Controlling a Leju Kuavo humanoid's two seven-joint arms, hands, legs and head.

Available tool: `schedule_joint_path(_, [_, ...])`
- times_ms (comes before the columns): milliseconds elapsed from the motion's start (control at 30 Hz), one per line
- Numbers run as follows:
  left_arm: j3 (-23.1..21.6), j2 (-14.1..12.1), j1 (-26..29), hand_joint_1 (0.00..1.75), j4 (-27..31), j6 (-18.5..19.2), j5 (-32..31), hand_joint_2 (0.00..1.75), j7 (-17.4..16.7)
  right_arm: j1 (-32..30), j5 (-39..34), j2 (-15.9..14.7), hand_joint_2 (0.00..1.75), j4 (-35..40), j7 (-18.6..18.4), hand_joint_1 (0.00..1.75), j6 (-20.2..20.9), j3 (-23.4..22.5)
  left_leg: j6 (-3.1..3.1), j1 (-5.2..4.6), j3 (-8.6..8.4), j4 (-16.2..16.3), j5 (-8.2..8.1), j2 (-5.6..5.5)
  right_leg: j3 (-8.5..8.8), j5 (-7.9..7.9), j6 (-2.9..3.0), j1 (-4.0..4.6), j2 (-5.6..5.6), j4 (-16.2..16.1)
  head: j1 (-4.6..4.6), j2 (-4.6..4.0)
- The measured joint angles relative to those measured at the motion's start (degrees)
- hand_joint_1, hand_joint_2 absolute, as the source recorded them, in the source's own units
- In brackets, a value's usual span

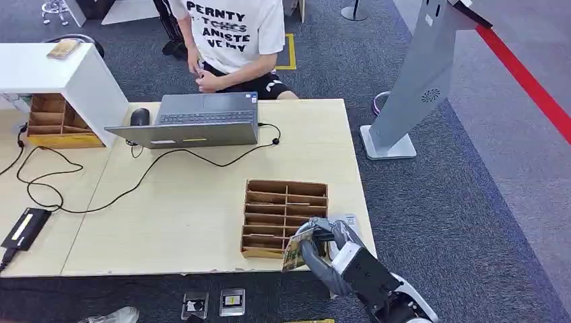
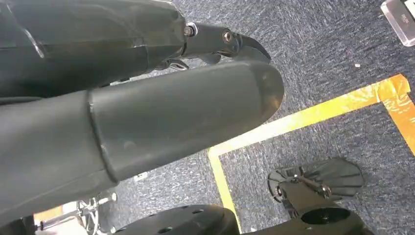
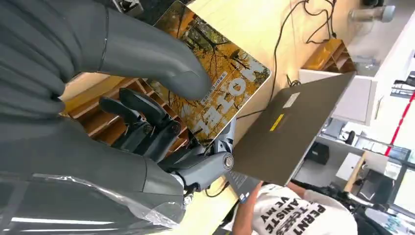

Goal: Pass the card to the sensor for recognition and then transmit it.

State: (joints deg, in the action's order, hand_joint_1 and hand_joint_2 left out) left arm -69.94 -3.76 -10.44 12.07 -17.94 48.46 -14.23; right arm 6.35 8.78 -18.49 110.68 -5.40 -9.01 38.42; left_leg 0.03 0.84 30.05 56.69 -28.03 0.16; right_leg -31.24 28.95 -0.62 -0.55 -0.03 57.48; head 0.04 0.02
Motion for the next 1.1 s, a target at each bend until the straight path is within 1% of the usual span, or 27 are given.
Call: schedule_joint_path(1100, [-0.04, 0.0, -0.73, 0.0, 0.0, 0.37, -0.68, 0.0, -0.11, -0.36, 0.4, 1.44, 1.75, 0.0, 0.79, 1.75, -0.57, 0.0, 0.0, 0.0, 0.01, 0.0, 0.0, 0.0, -0.01, 0.0, 0.0, 0.0, 0.0, 0.0, 0.0, 0.0])
